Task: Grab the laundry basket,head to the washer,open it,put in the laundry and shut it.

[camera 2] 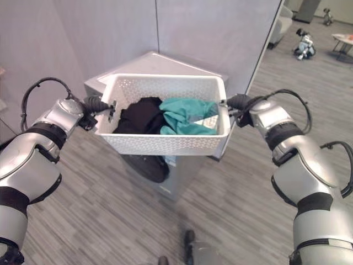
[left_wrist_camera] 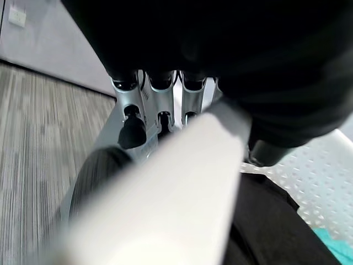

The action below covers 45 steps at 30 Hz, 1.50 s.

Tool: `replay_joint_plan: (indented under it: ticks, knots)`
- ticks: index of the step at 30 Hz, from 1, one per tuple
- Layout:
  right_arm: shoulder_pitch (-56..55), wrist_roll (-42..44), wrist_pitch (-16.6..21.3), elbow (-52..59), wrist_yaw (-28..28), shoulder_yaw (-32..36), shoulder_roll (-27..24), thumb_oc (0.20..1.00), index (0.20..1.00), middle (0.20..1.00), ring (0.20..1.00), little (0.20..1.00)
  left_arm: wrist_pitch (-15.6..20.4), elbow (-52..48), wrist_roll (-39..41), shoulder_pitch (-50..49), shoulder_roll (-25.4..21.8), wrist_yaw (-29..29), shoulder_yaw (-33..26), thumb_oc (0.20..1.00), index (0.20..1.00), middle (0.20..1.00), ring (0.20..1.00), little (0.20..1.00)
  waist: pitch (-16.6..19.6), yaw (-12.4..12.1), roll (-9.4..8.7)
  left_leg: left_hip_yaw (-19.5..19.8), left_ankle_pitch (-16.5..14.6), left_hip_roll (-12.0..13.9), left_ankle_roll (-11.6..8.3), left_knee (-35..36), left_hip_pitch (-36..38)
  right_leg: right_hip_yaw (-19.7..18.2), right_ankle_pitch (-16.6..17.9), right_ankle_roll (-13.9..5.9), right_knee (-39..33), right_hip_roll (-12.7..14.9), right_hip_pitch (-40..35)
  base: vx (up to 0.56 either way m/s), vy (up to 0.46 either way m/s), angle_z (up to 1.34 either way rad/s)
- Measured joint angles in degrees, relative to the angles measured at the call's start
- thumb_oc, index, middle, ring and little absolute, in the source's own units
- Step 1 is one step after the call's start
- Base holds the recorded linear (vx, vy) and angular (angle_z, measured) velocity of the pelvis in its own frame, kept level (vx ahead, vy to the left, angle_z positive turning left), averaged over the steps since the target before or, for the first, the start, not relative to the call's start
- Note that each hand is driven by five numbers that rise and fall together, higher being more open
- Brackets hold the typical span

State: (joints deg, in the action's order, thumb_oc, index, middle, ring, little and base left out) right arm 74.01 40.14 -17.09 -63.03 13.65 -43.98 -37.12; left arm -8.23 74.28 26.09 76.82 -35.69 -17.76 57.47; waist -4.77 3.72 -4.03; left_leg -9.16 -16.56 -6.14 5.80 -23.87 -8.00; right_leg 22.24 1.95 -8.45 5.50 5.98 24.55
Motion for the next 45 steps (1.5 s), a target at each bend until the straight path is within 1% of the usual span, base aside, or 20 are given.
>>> replay_joint_plan:
  ticks: [2,4,5,6,9,12,13,14,17,19,22,27,30,32,37,39,41,43,44,45]
  knots:
    - [-0.2,0.4,-0.5,1.1,1.0,-5.6,-1.4,0.2,0.2,0.2,0.2,0.2,0.1,-2.0,-0.2,-2.9,0.2,-1.6,-1.0,0.2,0.2,0.2,0.2,0.2,2.3,0.2,4.08,2.1,-1.4,0.7,-0.5,0.6,1.0,-6.6,0.2,4.59,12.4,-1.0,1.4,0.31,-0.14,0.5]
    - [-0.1,0.0,-0.7,1.5,1.3,-6.7,-1.1,0.2,0.2,0.2,0.2,0.2,0.0,-2.3,-0.3,-2.7,-0.2,-1.5,-0.8,0.2,0.2,0.2,0.2,0.2,3.5,0.3,5.4,3.4,-0.3,1.5,-1.05,4.9,3.2,-5.8,-0.1,5.56,12.3,-3.2,-3.4,0.4,-0.226,0.35]
    - [-0.7,0.1,-0.7,4.6,1.5,-9.0,-1.0,0.2,0.2,0.2,0.2,0.2,-0.2,-2.5,-0.4,-3.7,-1.9,-1.4,-0.6,0.2,0.2,0.2,0.2,0.2,3.4,0.8,5.42,4.2,1.3,3.0,-6.14,-1.2,3.4,-6.6,0.1,12.74,2.5,-7.2,-14.7,0.22,-0.18,0.32]
    - [-0.7,0.1,-0.9,4.8,1.6,-9.0,-0.7,0.2,0.2,0.2,0.2,0.2,-0.7,-2.4,-0.4,-4.0,-2.2,-1.2,-0.6,0.2,0.2,0.2,0.2,0.2,3.5,0.5,4.79,4.2,2.3,3.8,-8.61,-7.0,1.1,-6.7,2.3,13.99,-0.4,-7.3,-16.9,0.21,-0.167,0.28]
    - [-0.8,0.1,-1.2,6.5,1.4,-9.1,-0.9,0.2,0.2,0.2,0.2,0.2,-0.8,-2.4,-0.2,-4.3,-3.1,-1.2,-0.6,0.2,0.2,0.2,0.2,0.2,3.7,-0.7,3.97,4.4,5.4,6.2,-12.13,-15.2,-1.2,-6.6,-0.2,15.39,0.2,-8.0,-18.7,0.19,-0.137,0.08]
    - [-0.8,0.1,-1.4,8.4,1.5,-10.6,-0.9,0.2,0.2,0.2,0.2,0.2,-0.8,-2.5,-0.2,-4.9,-4.3,-1.2,-0.6,0.2,0.2,0.2,0.2,0.2,3.3,-1.2,3.27,3.6,12.1,7.5,-13.6,-22.3,-3.5,-6.9,-0.7,16.4,2.8,-7.6,-19.8,0.16,-0.043,-0.06]
    - [-1.0,0.1,-1.6,8.3,1.4,-11.0,-0.8,0.2,0.2,0.2,0.2,0.2,-0.8,-2.6,-0.1,-4.9,-4.5,-1.3,-0.6,0.2,0.2,0.2,0.2,0.2,3.2,-1.1,2.73,3.8,11.3,7.4,-12.84,-23.3,-4.2,-7.9,-1.3,17.11,1.8,-7.3,-21.3,0.23,-0.004,0.31]
    - [-1.4,0.3,-1.6,8.5,1.4,-10.5,-1.5,0.2,0.2,0.2,0.2,0.2,-0.5,-4.2,0.3,-4.5,-4.5,-1.3,-0.3,0.2,0.2,0.2,0.2,0.2,2.6,-0.9,1.79,3.7,9.0,8.6,-10.74,-20.6,-4.9,-10.5,-2.8,16.01,-1.8,-7.2,-24.2,0.17,0.041,0.25]
    - [-1.3,0.9,-1.6,9.0,1.1,-9.6,-1.5,0.2,0.2,0.2,0.2,0.2,-0.6,-5.8,0.4,-4.4,-5.9,-1.2,0.1,0.2,0.2,0.2,0.2,0.2,2.1,-1.4,0.98,2.2,8.6,11.4,-10.76,-5.7,-8.2,-11.0,-2.5,15.71,-3.0,-6.3,-25.0,0.19,0.095,0.03]
    - [-1.5,0.9,-1.6,10.1,1.1,-9.7,-1.2,0.2,0.2,0.2,0.2,0.2,-0.6,-5.9,0.5,-4.3,-6.6,-1.2,0.8,0.2,0.2,0.2,0.2,0.2,1.8,-1.4,0.88,3.2,10.5,11.5,-11.46,8.7,-8.3,-11.9,-2.7,15.08,-4.1,-5.6,-26.2,0.25,0.161,-0.14]
    - [-3.1,1.3,-1.6,12.9,0.6,-8.9,-1.1,0.2,0.2,0.2,0.2,0.2,-0.7,-5.6,0.5,-4.5,-7.9,-1.2,2.3,0.2,0.2,0.2,0.2,0.2,0.7,-2.8,2.77,11.8,15.8,11.5,-14.5,21.1,-7.9,-15.1,-3.3,13.04,-5.2,-6.2,-29.3,0.19,0.13,-0.63]
    - [-6.0,0.3,-0.9,14.3,0.4,-6.7,-1.4,0.2,0.2,0.2,0.2,0.2,0.1,-6.0,0.3,-5.1,-7.8,-1.9,3.7,0.2,0.2,0.2,0.2,0.2,1.6,-3.1,7.66,11.4,18.1,12.7,-12.69,19.7,-4.6,-20.5,-8.4,8.77,-1.8,-5.9,-31.9,0.3,0.329,-0.57]
    - [-8.6,-2.7,-1.3,21.5,0.5,-5.4,-3.2,0.2,0.2,0.2,0.2,0.2,-0.4,-6.0,-0.5,-5.3,-9.0,-2.8,4.0,0.2,0.2,0.2,0.2,0.2,1.9,-2.7,6.99,7.9,19.3,7.6,-9.79,15.5,-4.0,-23.4,-11.3,5.43,0.3,-0.4,-32.9,0.29,0.398,-0.62]
    - [-11.0,-3.3,-1.4,27.0,1.8,-4.6,-6.5,0.2,0.2,0.2,0.2,0.2,-0.3,-6.5,-2.0,-5.2,-9.2,-2.9,3.7,0.2,0.2,0.2,0.2,0.2,2.4,-2.8,6.21,5.1,17.5,4.2,-6.79,13.9,-3.7,-23.5,-11.2,3.9,1.0,4.3,-32.6,0.23,0.364,-0.26]
    - [-15.5,-5.0,-0.8,33.5,3.8,-0.1,-7.2,0.2,0.2,0.2,0.2,0.2,-0.2,-7.9,-2.6,-5.8,-11.5,-3.2,3.5,0.2,0.2,0.2,0.2,0.2,2.8,-3.3,5.94,-1.6,15.8,2.5,-1.98,13.4,-2.0,-23.9,-8.9,-0.58,4.6,7.8,-29.4,0.1,0.29,-0.54]
    - [-15.4,-5.0,0.2,33.0,4.3,-0.1,-5.8,0.2,0.2,0.2,0.2,0.2,-0.1,-7.8,-2.6,-5.7,-12.2,-2.5,3.2,0.2,0.2,0.2,0.2,0.2,2.9,-3.7,6.19,-5.3,15.6,2.8,-0.91,14.4,-1.2,-22.3,-6.9,-1.25,5.9,9.0,-26.7,0.03,0.288,-0.99]
    - [-15.1,-5.3,0.9,32.0,4.3,-0.1,-4.1,0.2,0.2,0.2,0.2,0.2,-0.1,-7.8,-2.6,-6.0,-13.4,-2.1,3.5,0.2,0.2,0.2,0.2,0.2,2.6,-4.5,6.93,-9.2,15.9,3.6,1.66,16.3,0.4,-12.3,-6.3,-1.22,9.9,9.6,-23.8,0.02,0.224,-1.07]
    - [-15.1,-5.5,1.5,30.4,4.3,-0.1,-4.2,0.2,0.2,0.2,0.2,0.2,-0.1,-7.8,-2.4,-6.3,-12.8,-1.5,2.2,0.2,0.2,0.2,0.2,0.2,2.5,-3.6,7.27,-9.3,16.7,3.4,0.83,18.3,1.5,-10.3,-10.1,-0.9,15.1,6.3,-21.7,0.01,0.172,-0.32]
    - [-14.9,-5.5,2.0,28.9,4.3,-0.1,-4.3,0.2,0.2,0.2,0.2,0.2,0.1,-7.9,-2.3,-6.3,-12.3,-1.4,1.4,0.2,0.2,0.2,0.2,0.2,2.5,-3.2,7.35,-9.0,17.0,3.5,0.37,18.9,1.5,-13.3,-12.3,-0.17,16.9,2.6,-20.5,0.12,0.153,-0.1]
    - [-13.7,-5.5,2.3,26.5,4.3,-0.4,-4.0,0.2,0.2,0.2,0.2,0.2,0.2,-8.0,-1.8,-6.4,-11.8,-1.1,0.2,0.2,0.2,0.2,0.2,0.2,2.5,-3.2,7.38,-10.7,17.0,3.9,-0.25,19.9,1.4,-12.6,-14.4,2.2,19.3,-1.5,-17.4,0.08,0.078,-0.26]
